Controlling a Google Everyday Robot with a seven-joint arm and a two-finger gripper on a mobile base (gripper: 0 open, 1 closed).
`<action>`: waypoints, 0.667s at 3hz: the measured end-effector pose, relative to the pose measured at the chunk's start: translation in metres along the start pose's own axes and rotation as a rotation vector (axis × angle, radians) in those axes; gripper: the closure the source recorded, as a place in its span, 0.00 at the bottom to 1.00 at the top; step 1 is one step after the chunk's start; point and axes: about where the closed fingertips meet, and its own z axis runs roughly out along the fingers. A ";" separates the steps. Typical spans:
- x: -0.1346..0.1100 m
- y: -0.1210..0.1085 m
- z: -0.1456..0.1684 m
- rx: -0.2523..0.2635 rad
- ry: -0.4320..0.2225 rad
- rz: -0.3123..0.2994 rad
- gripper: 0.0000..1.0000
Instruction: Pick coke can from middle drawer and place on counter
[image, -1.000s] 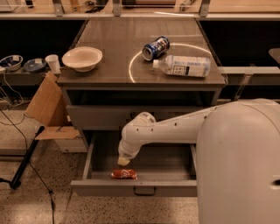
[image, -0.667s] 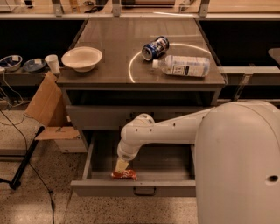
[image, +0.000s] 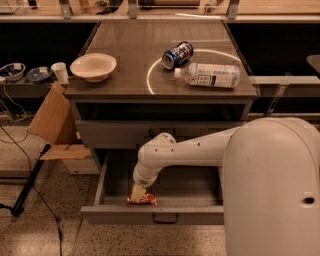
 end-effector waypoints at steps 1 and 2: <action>0.000 0.001 0.001 -0.002 0.000 0.000 0.37; 0.010 -0.008 0.038 -0.025 0.043 0.038 0.36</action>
Offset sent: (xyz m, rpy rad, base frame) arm -0.0063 -0.0052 -0.0184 -0.0177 0.0204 -0.0179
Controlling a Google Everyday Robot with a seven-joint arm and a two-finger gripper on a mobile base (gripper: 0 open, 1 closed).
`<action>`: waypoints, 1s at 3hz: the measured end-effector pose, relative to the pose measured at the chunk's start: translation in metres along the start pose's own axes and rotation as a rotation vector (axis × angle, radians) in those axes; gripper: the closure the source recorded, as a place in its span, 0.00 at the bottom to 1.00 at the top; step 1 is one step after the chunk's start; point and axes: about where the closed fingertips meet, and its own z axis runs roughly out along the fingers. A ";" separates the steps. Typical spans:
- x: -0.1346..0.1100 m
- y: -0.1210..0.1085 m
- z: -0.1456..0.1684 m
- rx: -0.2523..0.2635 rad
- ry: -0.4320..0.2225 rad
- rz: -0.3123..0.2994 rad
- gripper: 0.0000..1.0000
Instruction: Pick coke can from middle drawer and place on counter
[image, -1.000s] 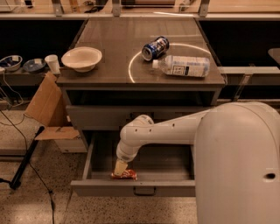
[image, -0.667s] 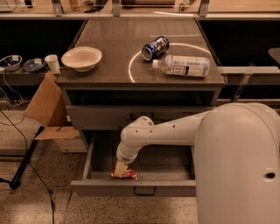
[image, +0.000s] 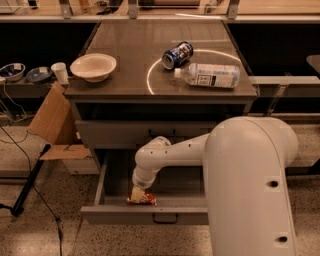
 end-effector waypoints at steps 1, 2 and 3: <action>0.005 0.000 0.003 -0.010 0.013 0.008 0.35; 0.009 0.000 0.007 -0.025 0.024 0.016 0.35; 0.013 -0.001 0.011 -0.039 0.037 0.024 0.35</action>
Offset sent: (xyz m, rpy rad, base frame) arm 0.0013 -0.0112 -0.0138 -0.0302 0.0555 -0.0151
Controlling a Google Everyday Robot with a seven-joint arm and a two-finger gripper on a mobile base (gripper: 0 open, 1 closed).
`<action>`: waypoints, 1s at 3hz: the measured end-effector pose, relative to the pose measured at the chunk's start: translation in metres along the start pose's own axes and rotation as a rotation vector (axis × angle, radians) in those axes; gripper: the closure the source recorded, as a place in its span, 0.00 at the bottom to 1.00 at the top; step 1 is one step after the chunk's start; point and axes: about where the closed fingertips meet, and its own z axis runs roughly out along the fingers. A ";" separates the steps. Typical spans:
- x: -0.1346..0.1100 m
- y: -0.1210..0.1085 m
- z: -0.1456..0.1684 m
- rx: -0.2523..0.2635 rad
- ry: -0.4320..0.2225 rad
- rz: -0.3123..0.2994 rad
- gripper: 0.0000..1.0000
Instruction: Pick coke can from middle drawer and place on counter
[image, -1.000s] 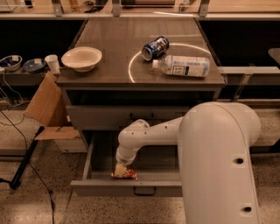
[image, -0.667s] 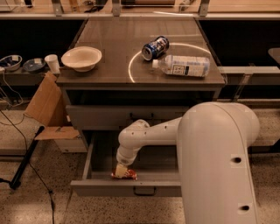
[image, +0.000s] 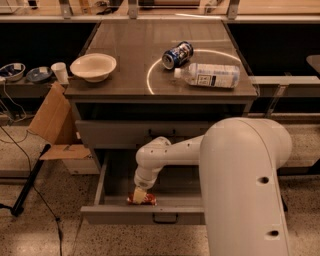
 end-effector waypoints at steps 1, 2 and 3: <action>0.007 0.002 0.006 -0.013 0.016 0.015 0.36; 0.009 0.002 0.007 -0.015 0.017 0.018 0.36; 0.011 0.005 0.009 -0.002 0.001 0.033 0.35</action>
Offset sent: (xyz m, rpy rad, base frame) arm -0.0075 -0.0131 -0.0131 -0.0212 0.0367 -0.0325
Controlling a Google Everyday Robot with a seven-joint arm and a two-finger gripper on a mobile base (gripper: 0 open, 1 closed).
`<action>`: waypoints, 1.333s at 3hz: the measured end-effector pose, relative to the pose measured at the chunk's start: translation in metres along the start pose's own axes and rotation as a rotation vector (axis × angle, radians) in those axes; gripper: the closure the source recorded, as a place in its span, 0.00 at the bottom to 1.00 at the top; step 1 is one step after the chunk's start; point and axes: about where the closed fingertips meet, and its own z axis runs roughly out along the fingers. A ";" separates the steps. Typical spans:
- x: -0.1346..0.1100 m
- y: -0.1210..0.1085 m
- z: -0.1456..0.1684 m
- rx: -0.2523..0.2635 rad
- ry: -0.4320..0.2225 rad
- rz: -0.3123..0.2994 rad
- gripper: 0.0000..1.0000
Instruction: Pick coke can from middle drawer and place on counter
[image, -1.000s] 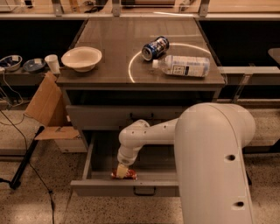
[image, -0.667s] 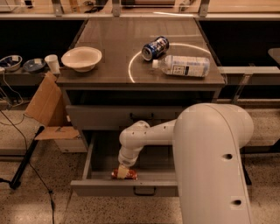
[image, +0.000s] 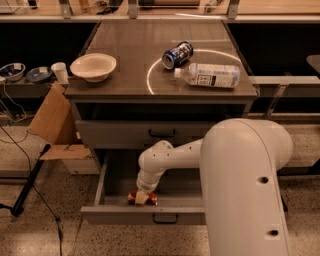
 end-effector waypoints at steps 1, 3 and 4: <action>0.001 0.000 0.003 0.022 -0.010 0.019 0.35; -0.002 0.000 0.011 0.012 -0.001 0.008 0.34; -0.004 0.000 0.015 -0.009 0.010 -0.007 0.50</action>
Offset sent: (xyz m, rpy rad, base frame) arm 0.0043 0.0037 -0.0081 0.0005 -0.0269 -0.0324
